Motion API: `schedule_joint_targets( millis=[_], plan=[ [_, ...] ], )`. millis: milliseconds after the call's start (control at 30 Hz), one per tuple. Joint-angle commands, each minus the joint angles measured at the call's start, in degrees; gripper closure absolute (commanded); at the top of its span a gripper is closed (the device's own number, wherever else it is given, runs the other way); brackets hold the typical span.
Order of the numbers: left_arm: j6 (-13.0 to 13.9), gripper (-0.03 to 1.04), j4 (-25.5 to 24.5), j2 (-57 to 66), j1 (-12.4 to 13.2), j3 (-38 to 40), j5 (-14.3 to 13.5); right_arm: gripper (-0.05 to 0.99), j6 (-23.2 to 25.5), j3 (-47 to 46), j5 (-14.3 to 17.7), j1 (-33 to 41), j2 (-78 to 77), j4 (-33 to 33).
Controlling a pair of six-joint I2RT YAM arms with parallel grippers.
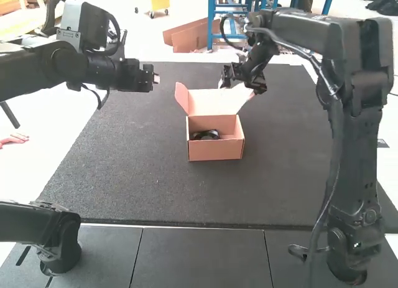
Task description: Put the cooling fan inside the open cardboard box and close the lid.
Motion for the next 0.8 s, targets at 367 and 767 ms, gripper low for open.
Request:
schedule_joint_targets(
  millis=[367,767],
  plan=[
    [-1.65,0.04,7.71,14.02,2.08,1.81,-4.75,0.03,-13.91,-33.17,10.53,-3.91,-27.27,26.82],
    [-3.14,0.04,12.98,28.52,4.46,9.80,-6.77,0.03,-5.56,-38.88,6.84,-5.14,-25.86,38.95]
  ],
)
